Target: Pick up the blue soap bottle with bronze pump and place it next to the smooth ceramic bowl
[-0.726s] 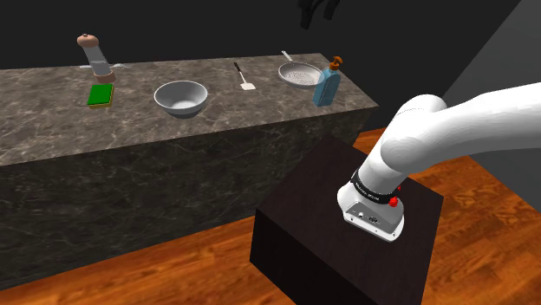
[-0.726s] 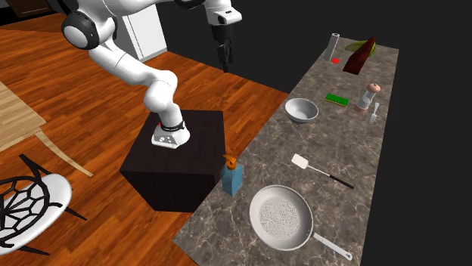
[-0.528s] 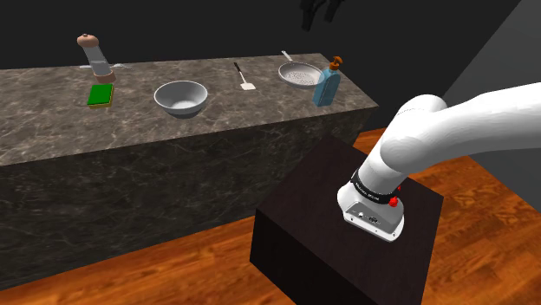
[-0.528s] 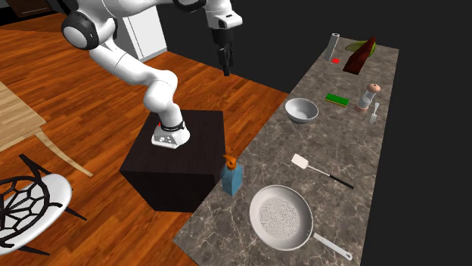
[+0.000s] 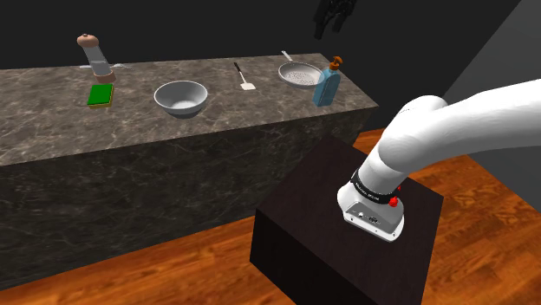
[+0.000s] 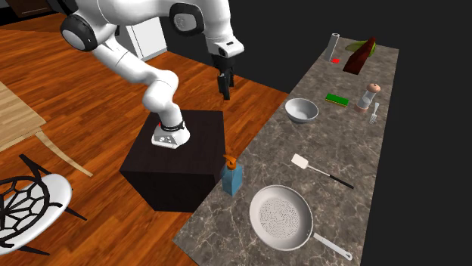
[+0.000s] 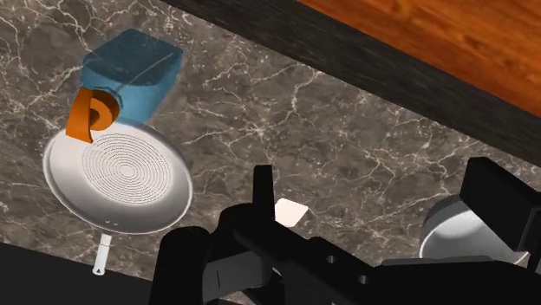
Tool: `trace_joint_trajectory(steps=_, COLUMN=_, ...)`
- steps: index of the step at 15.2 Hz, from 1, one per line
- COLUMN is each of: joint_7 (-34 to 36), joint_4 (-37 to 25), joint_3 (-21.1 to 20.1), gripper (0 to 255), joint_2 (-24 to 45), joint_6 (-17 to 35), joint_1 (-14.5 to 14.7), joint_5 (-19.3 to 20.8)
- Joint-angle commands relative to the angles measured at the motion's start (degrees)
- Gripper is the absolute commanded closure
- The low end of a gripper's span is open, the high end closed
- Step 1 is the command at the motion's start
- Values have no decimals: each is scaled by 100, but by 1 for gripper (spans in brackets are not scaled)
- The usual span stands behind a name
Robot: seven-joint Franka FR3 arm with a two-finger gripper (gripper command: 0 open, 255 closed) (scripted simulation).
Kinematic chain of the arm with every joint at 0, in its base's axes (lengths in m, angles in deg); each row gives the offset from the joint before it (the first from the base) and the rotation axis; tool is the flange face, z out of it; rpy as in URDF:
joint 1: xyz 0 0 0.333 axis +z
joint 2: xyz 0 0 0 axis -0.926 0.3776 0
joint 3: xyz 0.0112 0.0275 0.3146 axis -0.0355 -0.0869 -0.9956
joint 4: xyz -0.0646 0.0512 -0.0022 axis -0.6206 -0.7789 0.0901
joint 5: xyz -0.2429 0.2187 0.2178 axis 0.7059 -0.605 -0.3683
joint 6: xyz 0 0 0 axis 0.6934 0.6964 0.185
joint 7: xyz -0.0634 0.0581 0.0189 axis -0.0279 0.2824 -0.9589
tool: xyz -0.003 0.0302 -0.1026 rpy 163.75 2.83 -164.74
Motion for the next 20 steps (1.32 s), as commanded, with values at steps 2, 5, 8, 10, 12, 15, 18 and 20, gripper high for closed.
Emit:
trace_joint_trajectory(steps=2, joint_7=-373, joint_4=83, joint_3=435, gripper=0, joint_2=212, joint_6=311, joint_1=-103, joint_5=151)
trace_joint_trajectory(steps=5, joint_7=-744, joint_4=75, joint_3=871, gripper=0, joint_2=513, joint_6=613, joint_1=-177, joint_5=261)
trace_joint_trajectory(steps=8, joint_7=-1128, joint_4=5, joint_3=1318, gripper=0, joint_2=883, joint_6=918, joint_1=-216, joint_5=319)
trace_joint_trajectory(steps=10, joint_7=-1396, joint_4=-76, joint_3=1624, gripper=0, joint_2=1166, joint_6=1120, joint_1=-217, joint_5=322)
trace_joint_trajectory(steps=12, joint_7=-1678, joint_4=-184, joint_3=1939, gripper=0, joint_2=1478, joint_6=1319, joint_1=-195, joint_5=287)
trace_joint_trajectory(steps=15, joint_7=-2143, joint_4=-395, joint_3=2426, gripper=0, joint_2=2003, joint_6=1604, joint_1=-120, joint_5=141)
trace_joint_trajectory(steps=18, joint_7=-2680, joint_4=-665, joint_3=2939, gripper=0, joint_2=2608, joint_6=1865, joint_1=9, joint_5=-151)
trace_joint_trajectory(steps=20, joint_7=-2719, joint_4=-628, joint_3=2977, gripper=0, joint_2=2673, joint_6=1956, joint_1=21, joint_5=-184)
